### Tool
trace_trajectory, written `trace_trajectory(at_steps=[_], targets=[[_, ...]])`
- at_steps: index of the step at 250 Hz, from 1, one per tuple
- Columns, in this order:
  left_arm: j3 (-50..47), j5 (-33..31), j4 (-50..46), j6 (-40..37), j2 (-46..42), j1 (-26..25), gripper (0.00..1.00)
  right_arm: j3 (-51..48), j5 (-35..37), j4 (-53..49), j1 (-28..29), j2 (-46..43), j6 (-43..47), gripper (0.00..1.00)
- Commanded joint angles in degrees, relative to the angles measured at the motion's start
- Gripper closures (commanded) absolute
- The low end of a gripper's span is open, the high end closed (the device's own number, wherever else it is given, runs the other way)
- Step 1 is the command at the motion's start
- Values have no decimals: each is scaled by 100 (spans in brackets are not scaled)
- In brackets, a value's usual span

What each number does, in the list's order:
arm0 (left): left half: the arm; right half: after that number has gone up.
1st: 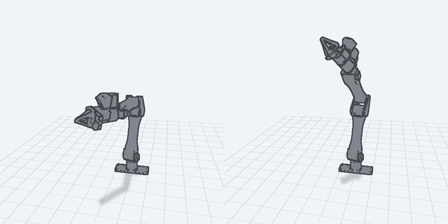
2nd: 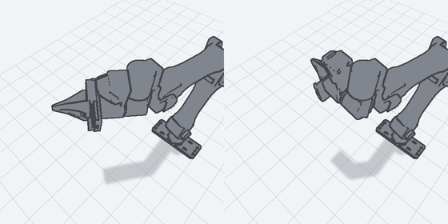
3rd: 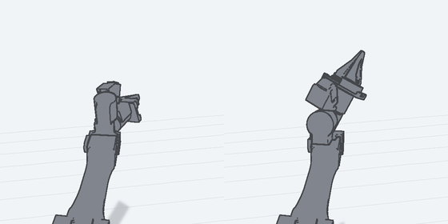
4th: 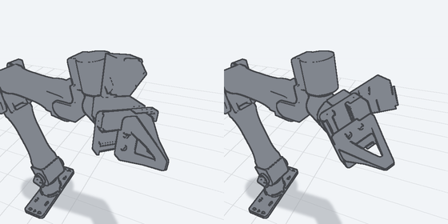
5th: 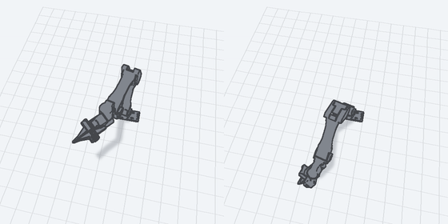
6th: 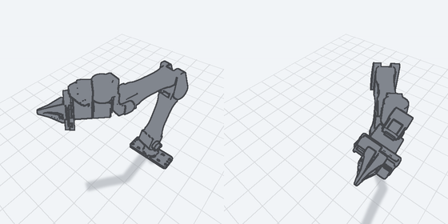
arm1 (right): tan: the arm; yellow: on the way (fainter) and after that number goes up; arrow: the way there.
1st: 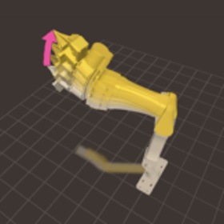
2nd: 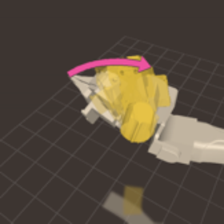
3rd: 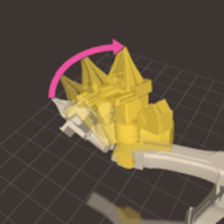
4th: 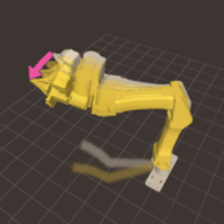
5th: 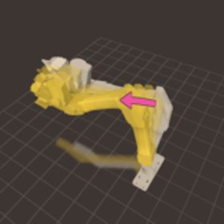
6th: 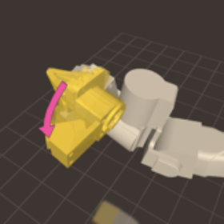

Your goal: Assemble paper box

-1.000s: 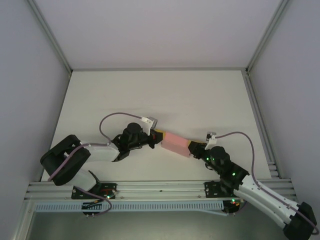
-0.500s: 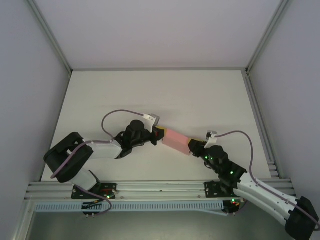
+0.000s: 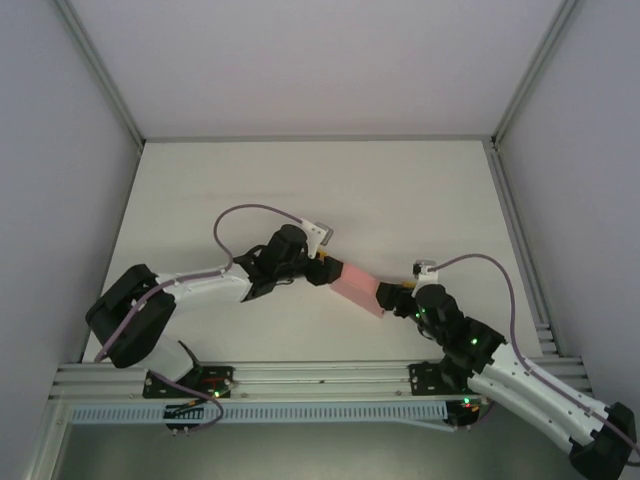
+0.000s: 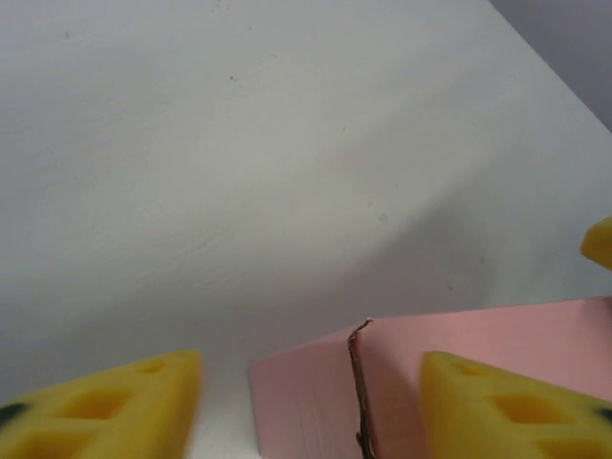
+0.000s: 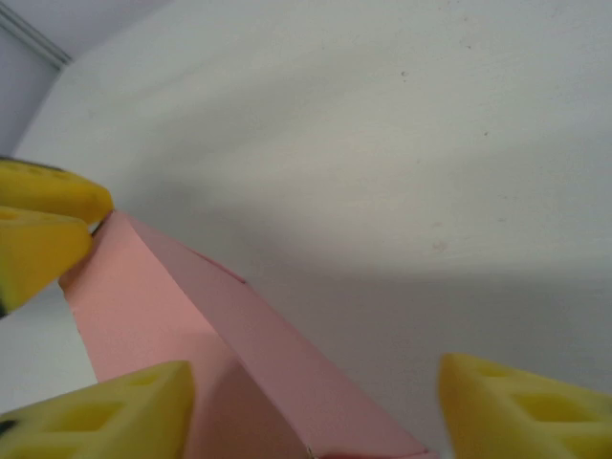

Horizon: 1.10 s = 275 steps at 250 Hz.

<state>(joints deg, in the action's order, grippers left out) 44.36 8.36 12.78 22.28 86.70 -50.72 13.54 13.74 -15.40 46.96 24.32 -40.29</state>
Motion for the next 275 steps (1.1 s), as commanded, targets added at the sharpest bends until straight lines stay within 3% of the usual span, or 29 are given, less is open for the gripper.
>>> trace_trajectory(at_steps=[1,6,10,27,89,114,171,238,275], targets=[[385,-418,-775,-185,-363,65,14,699,281,-610,-31,366,330,15],[392,-438,-787,-193,-410,94,3,804,330,-671,-31,385,368,13],[406,-461,-793,-191,-458,123,0,887,343,-725,-36,497,407,10],[430,-544,-813,-128,-704,242,0,1193,226,-798,-45,728,807,0],[698,-1758,-2366,371,-1755,861,0,2288,-1647,-1280,-52,1886,2909,0],[452,-2093,-2769,550,-2174,1197,0,2643,-1876,-1331,-46,2442,3382,0],[-158,-2401,-2973,705,-3027,1553,0,3684,-1375,-2142,-37,3965,4223,0],[-220,-2524,-3108,622,-3011,1587,0,4331,-1176,-3063,18,5354,5065,0],[-210,-2524,-3109,597,-2888,1601,0,4443,-982,-3205,19,5690,5394,12]])
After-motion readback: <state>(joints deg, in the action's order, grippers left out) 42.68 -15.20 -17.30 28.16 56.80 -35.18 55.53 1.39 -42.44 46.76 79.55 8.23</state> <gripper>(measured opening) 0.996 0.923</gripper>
